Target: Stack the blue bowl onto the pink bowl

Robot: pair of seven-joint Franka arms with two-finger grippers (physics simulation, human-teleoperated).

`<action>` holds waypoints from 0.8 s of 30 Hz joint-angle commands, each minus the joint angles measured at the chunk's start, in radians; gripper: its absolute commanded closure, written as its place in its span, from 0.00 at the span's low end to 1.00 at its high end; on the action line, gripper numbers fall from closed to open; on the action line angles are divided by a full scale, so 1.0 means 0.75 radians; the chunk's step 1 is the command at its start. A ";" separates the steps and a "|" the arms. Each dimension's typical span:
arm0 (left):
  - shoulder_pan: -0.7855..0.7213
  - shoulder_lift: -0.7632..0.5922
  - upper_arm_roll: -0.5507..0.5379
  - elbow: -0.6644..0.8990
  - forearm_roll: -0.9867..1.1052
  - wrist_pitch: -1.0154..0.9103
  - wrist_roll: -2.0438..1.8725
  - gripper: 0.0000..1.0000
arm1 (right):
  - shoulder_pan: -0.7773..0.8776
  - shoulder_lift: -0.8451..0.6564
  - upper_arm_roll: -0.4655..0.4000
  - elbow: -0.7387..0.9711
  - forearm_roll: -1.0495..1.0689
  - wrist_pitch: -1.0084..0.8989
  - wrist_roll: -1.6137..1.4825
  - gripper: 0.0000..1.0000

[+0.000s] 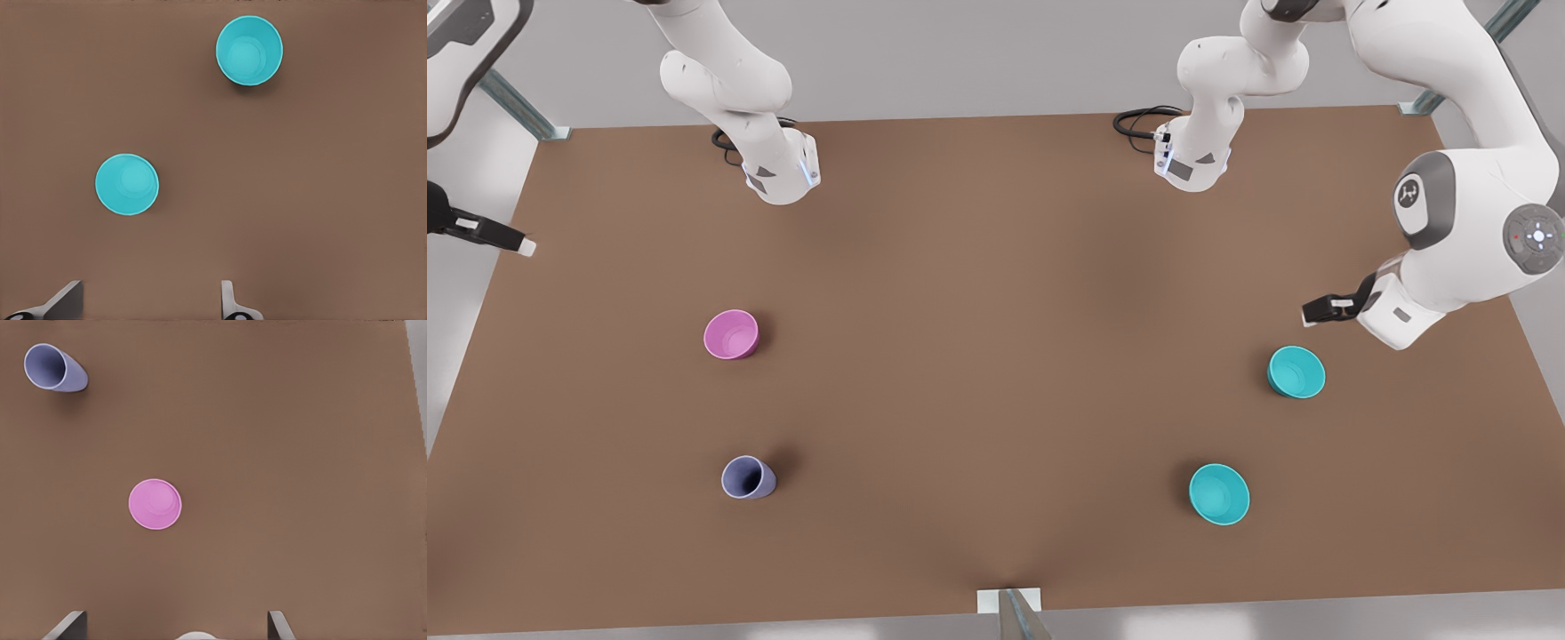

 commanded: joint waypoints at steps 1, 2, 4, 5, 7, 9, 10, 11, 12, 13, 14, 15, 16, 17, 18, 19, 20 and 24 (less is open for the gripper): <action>0.000 -0.003 0.000 0.001 -0.001 0.019 0.002 0.00 | 0.158 0.001 -0.016 0.001 -0.001 0.040 -0.027 0.00; 0.000 -0.003 0.000 0.001 -0.001 0.019 0.002 0.00 | 0.160 0.035 -0.018 0.015 -0.001 0.038 -0.029 0.00; 0.000 -0.003 0.000 0.001 -0.003 0.019 0.002 0.00 | 0.068 0.431 -0.057 0.052 0.091 0.013 -0.082 0.00; 0.000 -0.003 0.000 0.001 -0.003 0.017 0.002 0.00 | 0.035 0.546 -0.057 0.044 0.144 0.124 -0.089 0.00; -0.002 -0.003 0.000 0.001 -0.003 0.017 0.002 0.00 | 0.029 0.608 -0.057 -0.034 0.146 0.371 -0.139 0.00; -0.002 -0.003 0.000 0.001 -0.003 0.017 0.002 0.00 | -0.002 0.600 -0.053 -0.235 0.165 0.703 -0.269 0.00; -0.002 -0.001 0.000 0.001 -0.003 0.017 0.002 0.00 | -0.002 0.590 -0.047 -0.329 0.167 0.836 -0.275 0.00; 0.000 -0.001 0.000 0.001 -0.003 0.017 0.002 0.00 | -0.002 0.534 -0.047 -0.459 0.196 0.960 -0.348 0.00; -0.002 -0.001 0.000 0.001 -0.003 0.017 0.002 0.00 | -0.002 0.496 -0.047 -0.574 0.196 1.093 -0.367 0.00; -0.002 -0.001 0.000 0.001 -0.003 0.017 0.004 0.00 | 0.008 0.457 -0.045 -0.678 0.196 1.206 -0.369 0.00; -0.002 -0.003 -0.002 0.001 -0.001 0.012 0.004 0.00 | 0.025 0.446 -0.041 -0.713 0.198 1.224 -0.359 0.00; 0.000 -0.003 -0.002 0.021 -0.001 0.010 0.004 0.00 | 0.037 0.432 -0.041 -0.744 0.198 1.222 -0.344 0.00; 0.000 -0.007 0.002 0.034 -0.001 -0.018 0.004 0.00 | 0.062 0.434 -0.043 -0.752 0.228 1.218 -0.336 0.00; 0.016 -0.005 0.000 0.032 -0.003 -0.032 0.004 0.00 | 0.082 0.438 -0.041 -0.769 0.241 1.220 -0.301 0.00; 0.026 -0.007 0.002 0.040 -0.001 -0.045 0.004 0.00 | 0.107 0.451 -0.041 -0.773 0.245 1.224 -0.269 0.00; 0.026 -0.017 0.000 0.046 -0.001 -0.055 0.023 0.00 | 0.139 0.455 -0.043 -0.809 0.302 1.229 -0.252 0.00; 0.026 -0.017 -0.002 0.046 -0.001 -0.057 0.025 0.00 | 0.147 0.455 -0.041 -0.836 0.324 1.231 -0.250 0.00; 0.039 -0.019 0.000 0.048 -0.003 -0.053 0.025 0.00 | 0.192 0.381 -0.041 -1.040 0.388 1.343 -0.271 0.00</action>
